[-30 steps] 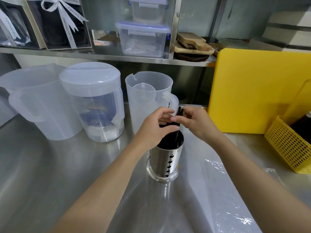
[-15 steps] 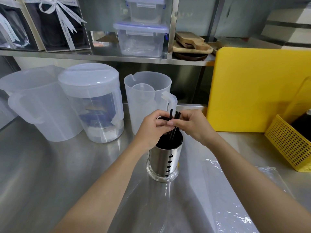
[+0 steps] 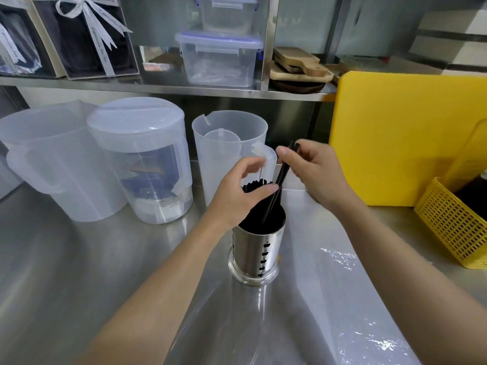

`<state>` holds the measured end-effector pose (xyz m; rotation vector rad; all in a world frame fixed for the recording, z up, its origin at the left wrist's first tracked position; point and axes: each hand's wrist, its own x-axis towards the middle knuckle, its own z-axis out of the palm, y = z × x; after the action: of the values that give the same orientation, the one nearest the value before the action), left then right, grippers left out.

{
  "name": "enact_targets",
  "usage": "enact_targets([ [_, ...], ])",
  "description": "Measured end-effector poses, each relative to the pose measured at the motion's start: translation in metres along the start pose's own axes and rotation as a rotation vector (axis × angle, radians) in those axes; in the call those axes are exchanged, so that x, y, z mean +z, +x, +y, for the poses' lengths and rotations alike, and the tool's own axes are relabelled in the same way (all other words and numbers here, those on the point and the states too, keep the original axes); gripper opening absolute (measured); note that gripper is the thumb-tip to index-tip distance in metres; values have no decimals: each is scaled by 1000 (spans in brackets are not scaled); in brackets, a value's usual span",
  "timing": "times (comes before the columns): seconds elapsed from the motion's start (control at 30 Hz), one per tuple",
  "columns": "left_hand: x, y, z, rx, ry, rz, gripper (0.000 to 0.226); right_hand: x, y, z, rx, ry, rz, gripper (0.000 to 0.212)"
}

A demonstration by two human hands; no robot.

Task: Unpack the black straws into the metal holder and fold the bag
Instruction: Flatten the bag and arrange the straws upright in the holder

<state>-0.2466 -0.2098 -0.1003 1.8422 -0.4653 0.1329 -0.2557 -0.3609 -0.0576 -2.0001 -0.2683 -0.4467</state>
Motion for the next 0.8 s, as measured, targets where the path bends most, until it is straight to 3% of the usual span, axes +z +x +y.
enact_targets([
  [0.1,0,6,18,-5,-15,-128,22,-2,6,-15,-68,35,-18,34],
  [0.17,0,8,24,-3,-15,-126,18,-2,9,-22,-103,26,-29,33],
  [0.33,-7,10,31,-123,-307,75,13,-3,6,-10,-121,105,0,8],
  [0.5,-22,16,24,-344,-682,316,7,-10,-4,19,11,-214,-212,25],
  [0.57,-25,17,19,-454,-901,340,8,-8,-11,22,54,-209,-313,39],
  [0.67,-17,12,16,-583,-1105,295,11,-1,-23,18,6,20,-336,55],
  [0.8,-2,0,22,-733,-1054,120,13,6,-31,7,-197,63,-193,28],
])
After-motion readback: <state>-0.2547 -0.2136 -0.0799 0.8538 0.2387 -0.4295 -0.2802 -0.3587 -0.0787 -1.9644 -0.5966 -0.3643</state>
